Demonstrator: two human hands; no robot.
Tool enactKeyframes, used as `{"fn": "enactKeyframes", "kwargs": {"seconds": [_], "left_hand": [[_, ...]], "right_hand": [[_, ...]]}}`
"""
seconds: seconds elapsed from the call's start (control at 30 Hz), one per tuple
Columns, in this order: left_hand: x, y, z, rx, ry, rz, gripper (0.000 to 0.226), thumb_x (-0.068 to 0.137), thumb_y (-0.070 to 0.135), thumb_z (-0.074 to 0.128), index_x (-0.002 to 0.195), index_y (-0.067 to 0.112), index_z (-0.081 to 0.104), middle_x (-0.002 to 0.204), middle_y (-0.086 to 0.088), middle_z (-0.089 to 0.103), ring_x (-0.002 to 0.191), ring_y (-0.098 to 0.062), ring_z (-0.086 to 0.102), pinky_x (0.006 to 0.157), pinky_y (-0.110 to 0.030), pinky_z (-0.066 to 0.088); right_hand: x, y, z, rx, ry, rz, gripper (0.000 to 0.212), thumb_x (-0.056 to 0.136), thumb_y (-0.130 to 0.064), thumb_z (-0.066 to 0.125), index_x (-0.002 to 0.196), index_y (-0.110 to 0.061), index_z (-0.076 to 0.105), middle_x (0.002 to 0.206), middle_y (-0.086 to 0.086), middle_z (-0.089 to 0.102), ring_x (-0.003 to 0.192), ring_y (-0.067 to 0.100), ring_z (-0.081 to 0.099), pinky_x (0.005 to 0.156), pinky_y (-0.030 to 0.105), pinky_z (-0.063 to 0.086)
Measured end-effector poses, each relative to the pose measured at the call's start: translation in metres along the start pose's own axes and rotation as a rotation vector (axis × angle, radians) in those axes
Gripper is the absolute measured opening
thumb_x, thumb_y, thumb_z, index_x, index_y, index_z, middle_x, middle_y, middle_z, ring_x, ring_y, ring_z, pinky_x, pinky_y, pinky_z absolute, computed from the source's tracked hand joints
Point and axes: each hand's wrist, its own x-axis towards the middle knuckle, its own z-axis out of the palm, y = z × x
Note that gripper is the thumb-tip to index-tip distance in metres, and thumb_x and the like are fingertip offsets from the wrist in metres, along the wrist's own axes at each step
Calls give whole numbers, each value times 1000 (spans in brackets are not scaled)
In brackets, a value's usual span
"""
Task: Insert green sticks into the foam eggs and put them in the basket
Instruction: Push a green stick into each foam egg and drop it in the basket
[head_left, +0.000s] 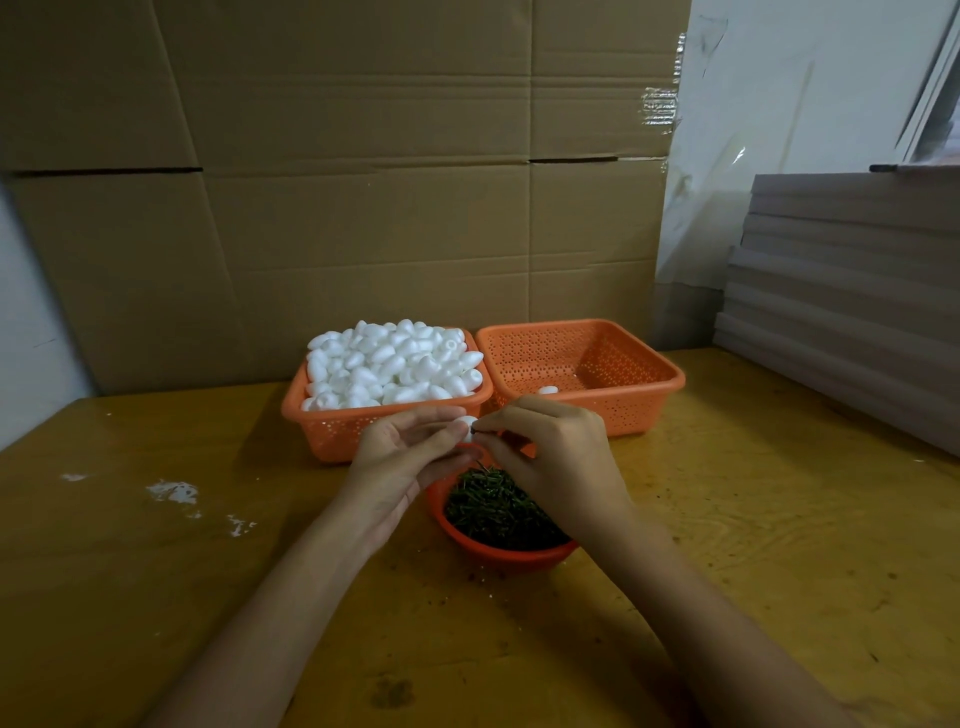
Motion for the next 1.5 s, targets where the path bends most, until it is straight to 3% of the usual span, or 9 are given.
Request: {"fn": "enactKeyframes", "kwargs": {"seconds": [0.37, 1.0, 1.23, 1.4, 1.5], "left_hand": [[0, 2, -1, -48, -20, 6, 37, 70, 25, 90, 106, 15, 85, 105, -21, 80, 94, -32, 81, 75, -26, 64], [-2, 3, 1, -30, 14, 55, 34, 65, 24, 93, 97, 16, 85, 102, -18, 79, 87, -28, 80, 72, -25, 64], [-2, 2, 1, 7, 32, 95, 51, 65, 20, 94, 110, 9, 73, 112, -21, 78, 94, -32, 80, 77, -30, 65], [-3, 2, 2, 24, 34, 116, 33, 67, 19, 93, 97, 14, 79, 111, -21, 78, 98, -33, 80, 79, -29, 64], [-3, 2, 2, 36, 46, 124, 34, 69, 16, 91, 100, 11, 80, 111, -20, 78, 99, -33, 79, 79, -30, 65]], "right_hand": [[1, 3, 3, 54, 35, 7, 8, 94, -15, 79, 101, -17, 82, 97, -8, 78, 87, 6, 73, 71, 33, 58], [-1, -1, 1, -76, 31, -27, 7, 92, -16, 81, 95, -11, 77, 87, -2, 75, 73, 14, 69, 59, 38, 55], [-1, -1, 4, -82, 9, 39, 8, 91, -21, 82, 95, -15, 77, 87, -6, 75, 73, 10, 67, 61, 35, 55], [-1, -2, 3, -75, -26, 56, 9, 94, -24, 79, 97, -15, 77, 89, -6, 75, 75, 11, 68, 63, 37, 56], [-1, -4, 2, -65, -35, 68, 9, 95, -24, 77, 98, -15, 77, 90, -6, 75, 76, 12, 68, 64, 38, 56]]}}
